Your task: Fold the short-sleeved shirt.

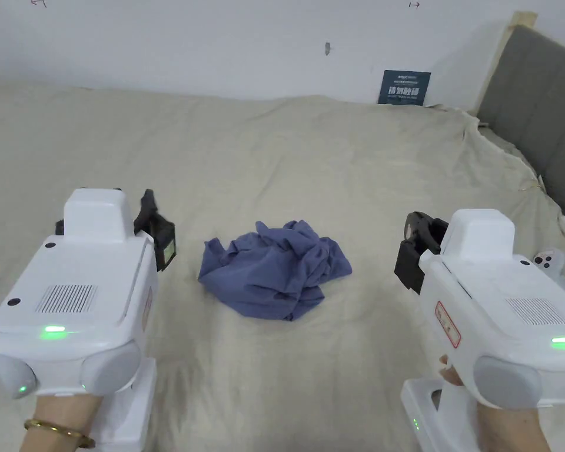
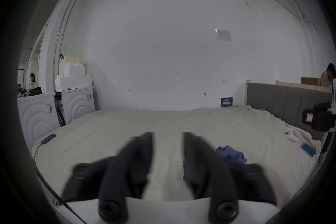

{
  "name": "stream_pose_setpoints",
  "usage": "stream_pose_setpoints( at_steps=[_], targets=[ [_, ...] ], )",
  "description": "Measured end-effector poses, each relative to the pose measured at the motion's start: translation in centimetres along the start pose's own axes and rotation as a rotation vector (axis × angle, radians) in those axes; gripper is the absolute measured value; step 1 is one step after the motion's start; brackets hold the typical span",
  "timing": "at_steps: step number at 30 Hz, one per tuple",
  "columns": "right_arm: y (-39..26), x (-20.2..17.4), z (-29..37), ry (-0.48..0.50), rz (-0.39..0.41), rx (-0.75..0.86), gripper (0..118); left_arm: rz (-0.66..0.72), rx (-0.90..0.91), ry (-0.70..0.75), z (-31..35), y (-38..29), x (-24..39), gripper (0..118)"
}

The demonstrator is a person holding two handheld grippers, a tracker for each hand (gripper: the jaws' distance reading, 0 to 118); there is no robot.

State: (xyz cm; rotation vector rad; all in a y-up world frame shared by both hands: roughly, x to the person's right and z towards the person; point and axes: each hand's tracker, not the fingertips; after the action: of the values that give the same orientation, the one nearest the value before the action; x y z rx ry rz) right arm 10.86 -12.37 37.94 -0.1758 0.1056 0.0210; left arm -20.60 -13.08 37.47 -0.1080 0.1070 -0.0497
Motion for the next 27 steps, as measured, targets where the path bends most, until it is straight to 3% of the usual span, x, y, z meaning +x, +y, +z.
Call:
stream_pose_setpoints(
  at_steps=[3, 19, 23, 25, 27],
  targets=[
    [-0.2, -0.2, 0.1, 0.003, 0.0, -0.003, 0, 0.055, -0.057, -0.015, 0.1, -1.0, -0.5, 0],
    [-0.7, -0.5, 0.4, 0.008, 0.008, -0.015, 0, 0.065, -0.145, -0.049, -0.3, -2.6, 0.3, 0],
    [-0.5, -0.7, 0.2, 0.017, 0.028, -0.022, 0, 0.064, -0.246, -0.072, -3.3, -2.0, 0.2, 0],
    [-0.4, -0.6, 0.1, 0.024, 0.037, -0.019, 0, 0.131, -0.285, -0.128, -5.3, -1.6, -0.3, 0],
    [-0.3, -0.7, -0.1, 0.029, 0.042, -0.018, 0, 0.15, -0.35, -0.148, -7.6, -0.7, -0.1, 12]
  ],
)
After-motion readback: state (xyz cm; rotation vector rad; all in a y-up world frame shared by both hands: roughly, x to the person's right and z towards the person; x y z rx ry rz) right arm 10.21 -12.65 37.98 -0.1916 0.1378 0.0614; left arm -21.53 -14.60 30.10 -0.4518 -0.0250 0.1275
